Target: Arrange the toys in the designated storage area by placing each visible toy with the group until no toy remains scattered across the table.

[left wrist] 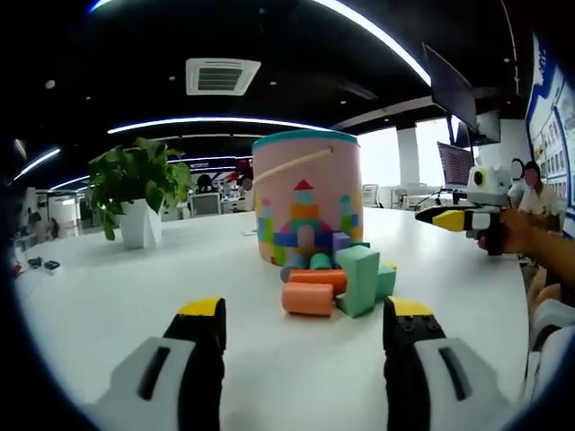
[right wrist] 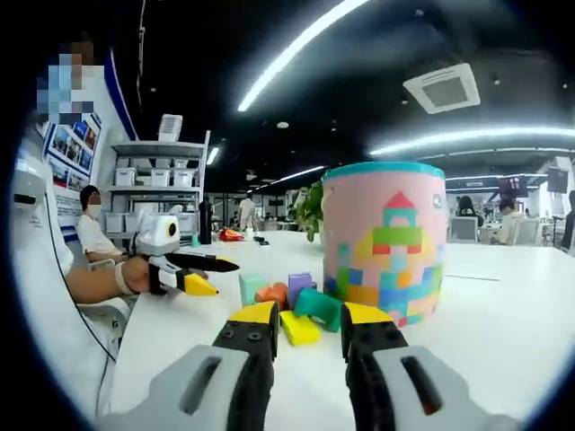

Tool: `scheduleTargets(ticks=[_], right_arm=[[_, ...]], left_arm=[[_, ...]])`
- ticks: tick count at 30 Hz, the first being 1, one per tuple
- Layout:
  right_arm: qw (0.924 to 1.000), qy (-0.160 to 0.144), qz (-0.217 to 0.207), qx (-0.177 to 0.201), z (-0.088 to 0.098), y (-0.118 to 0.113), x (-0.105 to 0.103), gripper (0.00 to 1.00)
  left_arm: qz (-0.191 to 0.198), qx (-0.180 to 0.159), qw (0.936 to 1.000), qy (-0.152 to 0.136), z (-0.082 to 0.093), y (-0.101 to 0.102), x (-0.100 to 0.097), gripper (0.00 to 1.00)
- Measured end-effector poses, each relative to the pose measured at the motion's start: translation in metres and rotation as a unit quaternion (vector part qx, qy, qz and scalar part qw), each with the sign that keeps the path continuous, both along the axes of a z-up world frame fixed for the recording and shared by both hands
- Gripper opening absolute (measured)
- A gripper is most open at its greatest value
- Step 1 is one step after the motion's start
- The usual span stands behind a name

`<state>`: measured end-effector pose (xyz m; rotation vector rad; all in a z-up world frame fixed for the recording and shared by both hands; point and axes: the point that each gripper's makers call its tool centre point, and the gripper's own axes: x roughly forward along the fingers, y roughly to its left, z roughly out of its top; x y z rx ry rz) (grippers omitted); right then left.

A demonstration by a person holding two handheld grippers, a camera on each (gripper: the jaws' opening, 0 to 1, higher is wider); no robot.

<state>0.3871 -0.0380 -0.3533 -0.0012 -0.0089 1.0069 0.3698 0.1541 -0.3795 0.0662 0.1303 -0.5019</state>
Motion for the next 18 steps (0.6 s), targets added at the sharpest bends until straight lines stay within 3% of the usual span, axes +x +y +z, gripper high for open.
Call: scheduleTargets(ticks=[4,6,8,11,15,18], right_arm=[[0.9999,-0.005,-0.002,-0.009,-0.004,0.002,0.000,0.28],[0.9997,-0.014,0.016,-0.013,-0.004,0.009,-0.006,0.31],[0.9987,-0.029,0.028,-0.032,-0.006,0.023,-0.017,0.33],[0.9986,-0.017,0.038,-0.034,-0.009,0.037,-0.017,0.33],[0.9938,-0.020,0.091,-0.061,-0.016,0.074,-0.030,0.35],[0.9921,-0.022,0.101,-0.070,-0.020,0.098,-0.031,0.35]], left_arm=[[-0.002,0.004,1.0000,0.003,-0.002,-0.001,0.000,0.72],[-0.002,0.005,1.0000,0.003,-0.002,-0.002,0.000,0.72],[-0.002,0.005,1.0000,0.003,-0.002,-0.002,0.000,0.72],[-0.002,0.001,1.0000,0.005,-0.002,-0.002,0.001,0.72],[-0.006,0.001,1.0000,0.004,-0.003,-0.003,0.001,0.72],[-0.009,-0.001,0.9999,0.004,-0.002,-0.004,0.001,0.72]])
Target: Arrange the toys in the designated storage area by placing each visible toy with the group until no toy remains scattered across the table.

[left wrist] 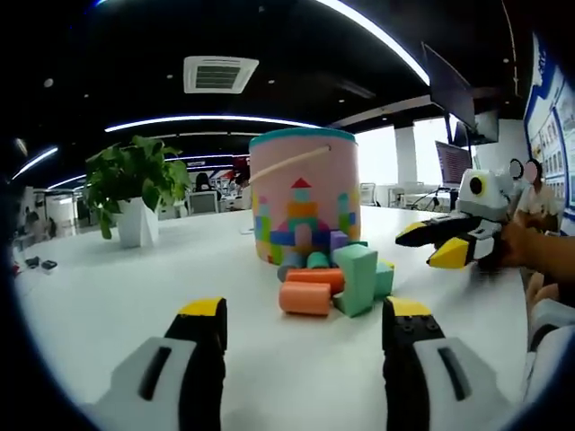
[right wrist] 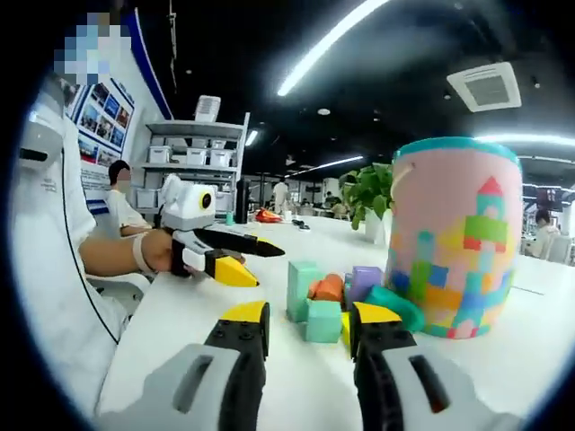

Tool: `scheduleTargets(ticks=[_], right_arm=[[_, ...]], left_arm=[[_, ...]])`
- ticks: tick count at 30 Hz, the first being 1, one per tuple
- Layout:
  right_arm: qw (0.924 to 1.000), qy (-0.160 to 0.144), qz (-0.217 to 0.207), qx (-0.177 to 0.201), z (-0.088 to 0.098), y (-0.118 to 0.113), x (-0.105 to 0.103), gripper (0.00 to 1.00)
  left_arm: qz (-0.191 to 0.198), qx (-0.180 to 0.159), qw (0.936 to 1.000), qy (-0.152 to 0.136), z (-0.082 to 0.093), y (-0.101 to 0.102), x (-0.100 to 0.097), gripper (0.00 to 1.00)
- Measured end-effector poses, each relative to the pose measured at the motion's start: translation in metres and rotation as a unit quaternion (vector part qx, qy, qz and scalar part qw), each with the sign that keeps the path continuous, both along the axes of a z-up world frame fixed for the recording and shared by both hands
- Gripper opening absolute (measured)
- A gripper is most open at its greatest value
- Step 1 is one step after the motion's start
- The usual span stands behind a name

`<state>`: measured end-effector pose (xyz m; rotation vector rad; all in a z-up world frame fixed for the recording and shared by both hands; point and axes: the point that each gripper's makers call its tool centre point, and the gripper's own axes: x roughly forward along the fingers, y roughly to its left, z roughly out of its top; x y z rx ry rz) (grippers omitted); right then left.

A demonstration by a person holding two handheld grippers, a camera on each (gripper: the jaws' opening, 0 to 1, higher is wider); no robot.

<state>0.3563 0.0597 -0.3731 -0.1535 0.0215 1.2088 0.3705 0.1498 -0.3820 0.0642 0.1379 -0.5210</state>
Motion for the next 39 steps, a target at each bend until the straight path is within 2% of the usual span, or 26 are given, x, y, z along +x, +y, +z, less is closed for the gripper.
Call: scheduleTargets(ticks=[5,11,16,24,31,37,39], right_arm=[[0.9996,-0.014,0.018,-0.017,-0.003,0.032,0.003,0.35],[0.9997,-0.015,0.020,-0.003,0.001,0.050,0.022,0.35],[0.9997,-0.017,0.013,0.006,0.004,0.051,0.037,0.35],[0.9995,-0.023,0.016,0.012,0.007,0.051,0.049,0.35],[0.9995,-0.023,0.023,0.001,0.003,0.051,0.045,0.29],[0.9991,-0.030,0.026,-0.012,-0.001,0.049,0.037,0.30],[0.9991,-0.032,0.025,-0.010,-0.001,0.050,0.041,0.34]], left_arm=[[-0.004,0.000,1.0000,-0.002,0.001,0.000,0.001,0.72],[-0.004,0.006,0.9999,-0.007,0.001,0.001,0.004,0.71],[-0.004,0.009,0.9999,-0.010,0.002,0.002,0.005,0.71],[0.002,0.013,0.9999,-0.011,0.001,0.005,0.009,0.71],[0.003,0.014,0.9999,-0.008,0.000,0.005,0.010,0.70],[0.001,0.011,0.9999,-0.008,0.002,0.004,0.009,0.70],[0.000,0.011,0.9999,-0.009,0.002,0.004,0.008,0.70]])
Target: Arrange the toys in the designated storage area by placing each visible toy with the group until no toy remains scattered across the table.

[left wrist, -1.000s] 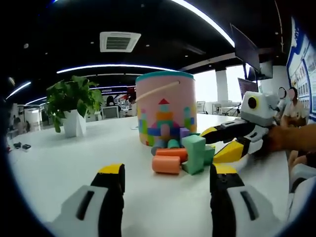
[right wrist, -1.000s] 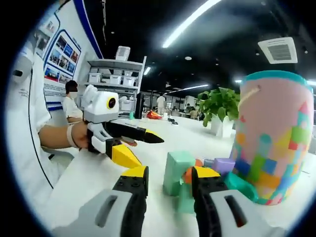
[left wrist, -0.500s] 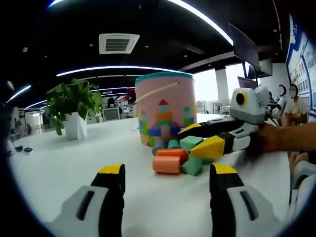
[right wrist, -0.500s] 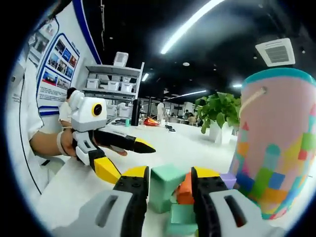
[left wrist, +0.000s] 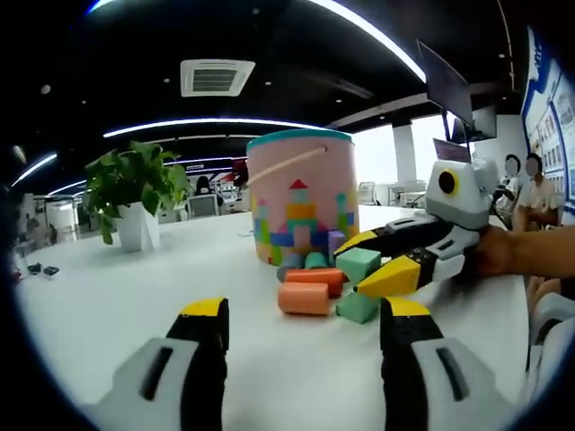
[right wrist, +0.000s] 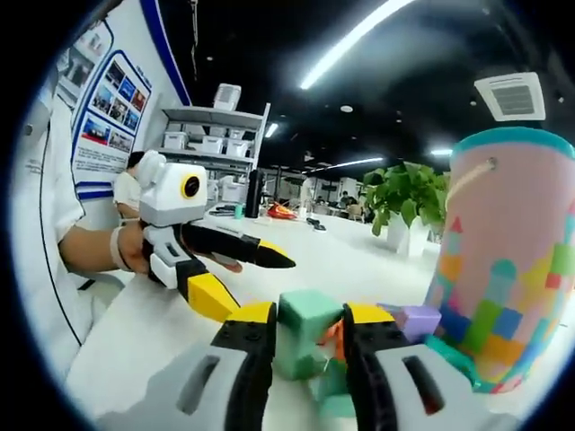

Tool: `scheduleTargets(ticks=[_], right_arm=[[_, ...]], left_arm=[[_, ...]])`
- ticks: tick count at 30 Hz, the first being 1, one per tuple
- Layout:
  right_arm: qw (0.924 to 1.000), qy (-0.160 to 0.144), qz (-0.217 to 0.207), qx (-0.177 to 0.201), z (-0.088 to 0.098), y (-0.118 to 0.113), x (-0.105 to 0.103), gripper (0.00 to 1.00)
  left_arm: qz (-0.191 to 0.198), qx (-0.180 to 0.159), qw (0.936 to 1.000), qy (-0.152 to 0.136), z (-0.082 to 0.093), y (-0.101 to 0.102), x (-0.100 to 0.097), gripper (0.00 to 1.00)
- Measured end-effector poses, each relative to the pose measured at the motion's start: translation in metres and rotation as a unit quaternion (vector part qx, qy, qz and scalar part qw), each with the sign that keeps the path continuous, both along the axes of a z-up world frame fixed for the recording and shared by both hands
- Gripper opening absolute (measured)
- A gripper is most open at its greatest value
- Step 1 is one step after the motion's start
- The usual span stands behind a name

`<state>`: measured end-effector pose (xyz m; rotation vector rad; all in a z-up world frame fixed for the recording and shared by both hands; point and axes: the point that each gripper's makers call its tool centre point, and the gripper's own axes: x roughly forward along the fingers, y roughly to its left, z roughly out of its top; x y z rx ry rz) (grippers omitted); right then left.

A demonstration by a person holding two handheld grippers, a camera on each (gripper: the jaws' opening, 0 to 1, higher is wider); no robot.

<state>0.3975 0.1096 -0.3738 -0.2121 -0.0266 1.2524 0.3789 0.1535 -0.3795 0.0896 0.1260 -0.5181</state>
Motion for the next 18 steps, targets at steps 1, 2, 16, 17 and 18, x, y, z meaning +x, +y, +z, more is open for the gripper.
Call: scheduleTargets(ticks=[1,2,16,17,18], right_arm=[[1.0000,0.006,0.000,0.004,0.001,0.000,0.002,0.35],[0.9999,0.008,0.000,0.008,0.001,-0.001,0.003,0.35],[0.9999,-0.003,0.011,0.008,0.003,0.002,-0.013,0.30],[0.9999,-0.004,0.012,0.009,0.004,0.001,-0.013,0.29],[0.9999,-0.004,0.011,0.008,0.004,0.002,-0.014,0.28]], left_arm=[[-0.001,0.000,1.0000,0.000,0.000,-0.001,-0.001,0.70],[-0.001,0.000,1.0000,0.001,0.000,-0.001,-0.001,0.70],[-0.001,0.003,1.0000,-0.001,0.001,-0.004,-0.007,0.70],[-0.001,0.003,1.0000,-0.001,0.001,-0.004,-0.008,0.70],[-0.001,0.003,1.0000,-0.001,0.001,-0.004,-0.008,0.70]])
